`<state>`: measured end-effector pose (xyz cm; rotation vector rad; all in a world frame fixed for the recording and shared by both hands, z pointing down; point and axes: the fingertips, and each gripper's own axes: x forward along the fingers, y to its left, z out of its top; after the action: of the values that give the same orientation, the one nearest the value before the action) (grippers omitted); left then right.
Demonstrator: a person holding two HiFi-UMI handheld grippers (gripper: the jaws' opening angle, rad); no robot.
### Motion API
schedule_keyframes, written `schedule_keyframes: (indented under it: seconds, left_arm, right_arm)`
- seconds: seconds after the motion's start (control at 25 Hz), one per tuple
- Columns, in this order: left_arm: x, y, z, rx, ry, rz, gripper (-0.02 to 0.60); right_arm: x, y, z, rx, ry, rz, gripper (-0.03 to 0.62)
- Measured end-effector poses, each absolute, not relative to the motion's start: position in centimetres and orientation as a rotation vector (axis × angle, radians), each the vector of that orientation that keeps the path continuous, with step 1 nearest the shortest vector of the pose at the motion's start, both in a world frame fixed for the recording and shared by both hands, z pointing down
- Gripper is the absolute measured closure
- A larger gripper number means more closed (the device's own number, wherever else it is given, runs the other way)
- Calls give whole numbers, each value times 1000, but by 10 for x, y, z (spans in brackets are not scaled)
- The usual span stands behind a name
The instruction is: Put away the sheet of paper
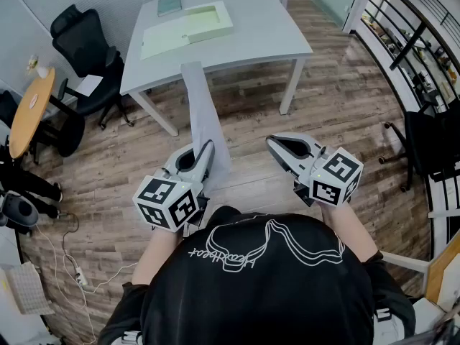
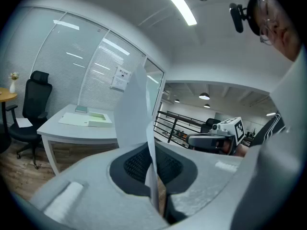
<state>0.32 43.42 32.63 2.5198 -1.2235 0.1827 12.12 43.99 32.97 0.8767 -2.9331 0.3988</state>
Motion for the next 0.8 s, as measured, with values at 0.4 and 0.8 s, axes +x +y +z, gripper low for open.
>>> schedule_keyframes:
  seconds: [0.4,0.8]
  left_arm:
    - [13,439,324,2533,-1219,187,571]
    - [15,438,306,2563,-1223,185,571]
  right_arm:
    - [130,445,328,887,-2953,388,586]
    - [141,441,324,912,-2971,467,585]
